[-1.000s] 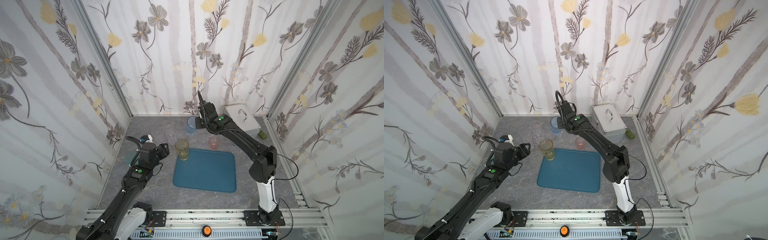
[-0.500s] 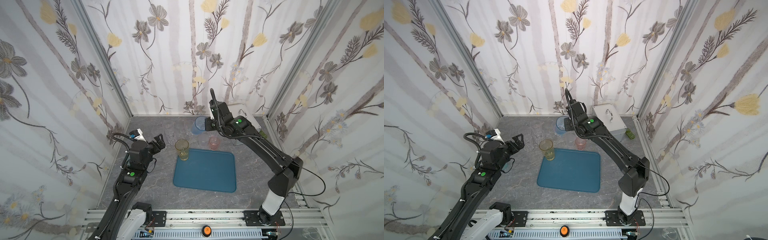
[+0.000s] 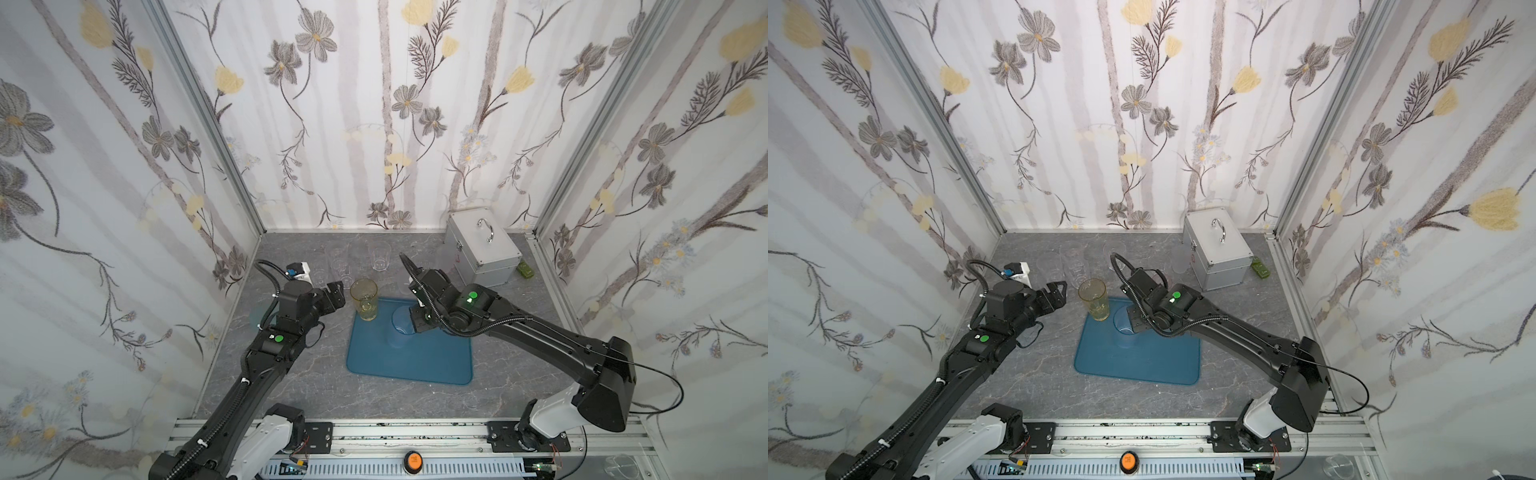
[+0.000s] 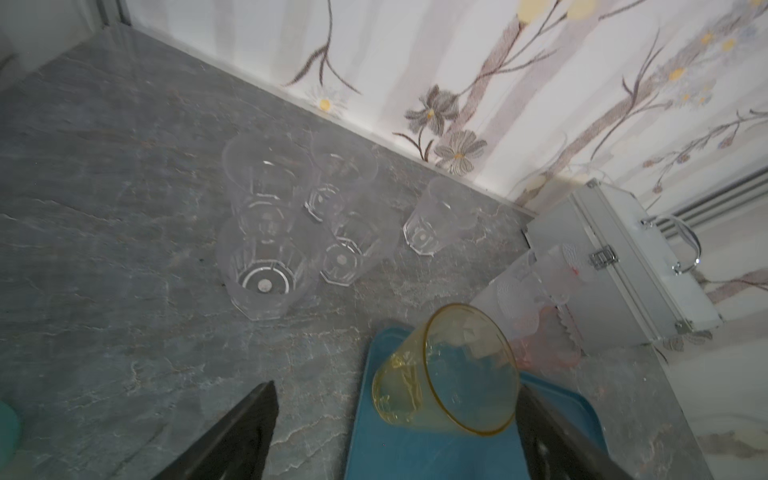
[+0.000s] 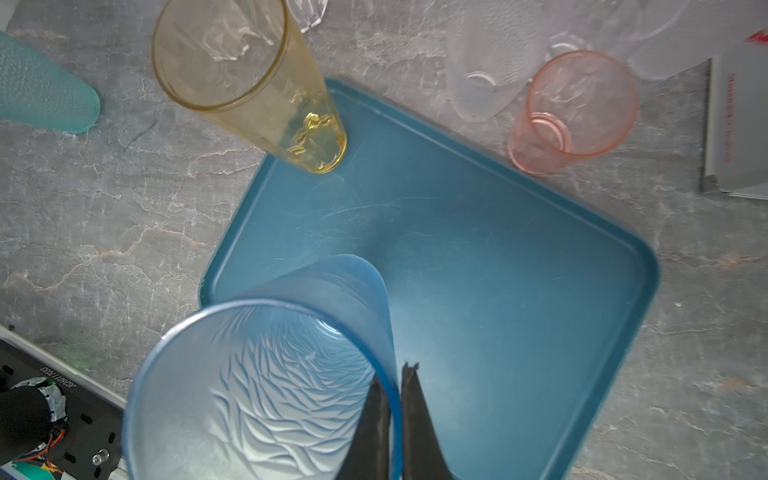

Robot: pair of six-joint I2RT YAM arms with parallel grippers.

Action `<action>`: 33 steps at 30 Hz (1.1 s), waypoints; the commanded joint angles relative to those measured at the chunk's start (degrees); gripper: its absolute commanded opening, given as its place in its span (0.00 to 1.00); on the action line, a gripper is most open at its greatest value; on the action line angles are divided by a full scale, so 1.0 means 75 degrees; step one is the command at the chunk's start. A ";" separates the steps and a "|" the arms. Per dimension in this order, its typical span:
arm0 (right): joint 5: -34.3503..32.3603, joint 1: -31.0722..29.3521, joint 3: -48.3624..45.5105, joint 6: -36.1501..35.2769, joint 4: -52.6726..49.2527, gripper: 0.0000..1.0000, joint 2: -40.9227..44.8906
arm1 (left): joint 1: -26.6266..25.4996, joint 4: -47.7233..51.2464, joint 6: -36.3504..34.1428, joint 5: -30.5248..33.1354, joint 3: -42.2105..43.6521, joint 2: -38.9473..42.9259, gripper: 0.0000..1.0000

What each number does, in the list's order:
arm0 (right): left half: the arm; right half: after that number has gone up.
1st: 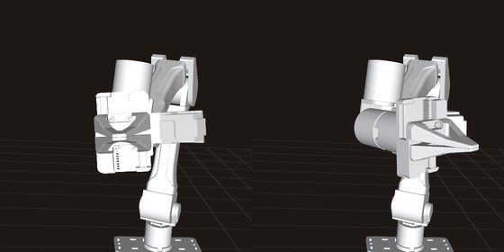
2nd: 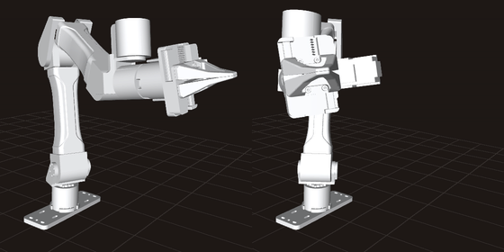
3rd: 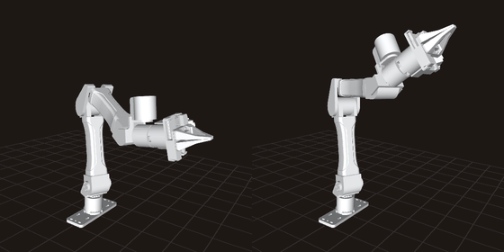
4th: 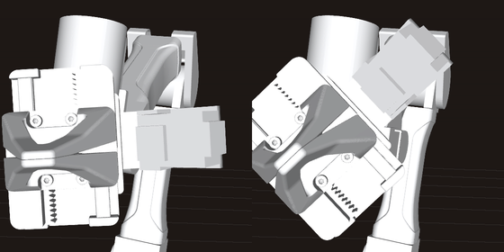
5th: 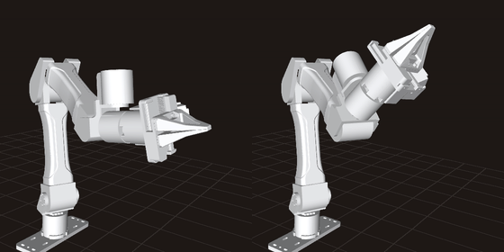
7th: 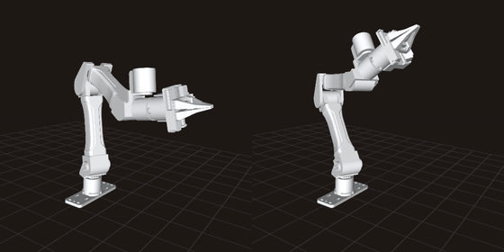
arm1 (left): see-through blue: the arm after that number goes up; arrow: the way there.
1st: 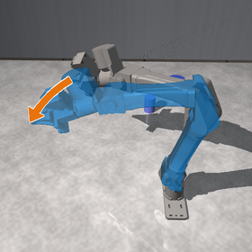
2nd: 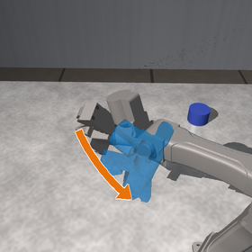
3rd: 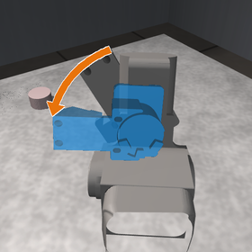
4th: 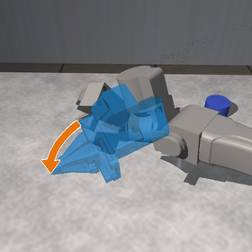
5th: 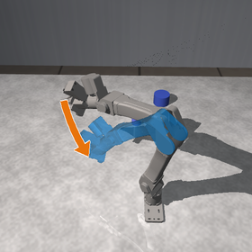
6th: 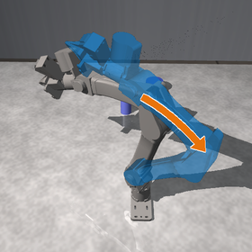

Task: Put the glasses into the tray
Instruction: 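Grasp the blue glass with the right gripper and lift it toward the tray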

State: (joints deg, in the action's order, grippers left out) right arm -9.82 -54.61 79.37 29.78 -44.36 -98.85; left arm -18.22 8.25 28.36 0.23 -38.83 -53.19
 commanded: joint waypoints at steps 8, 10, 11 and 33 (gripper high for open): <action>-0.0214 -0.0570 0.2063 -0.0205 -0.0073 0.00 -0.2346 | -0.0180 -0.0151 0.0223 0.0351 0.0314 0.0602 0.93; -0.0196 -0.0565 0.2638 -0.0334 -0.0360 0.00 -0.2775 | -0.0174 -0.0151 0.0250 0.0310 0.0348 0.0638 0.93; -0.0221 -0.0560 0.2866 -0.0378 -0.0505 0.00 -0.2939 | -0.0165 -0.0151 0.0238 0.0292 0.0350 0.0643 0.93; -0.0265 -0.0466 0.4077 -0.0201 -0.0763 0.21 -0.3938 | 0.0063 -0.0151 -0.0055 0.0265 0.0151 0.0486 0.94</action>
State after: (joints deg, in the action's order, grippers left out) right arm -12.34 -58.02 109.62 27.42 -50.54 -128.25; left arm -17.82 8.38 28.29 2.33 -37.36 -49.28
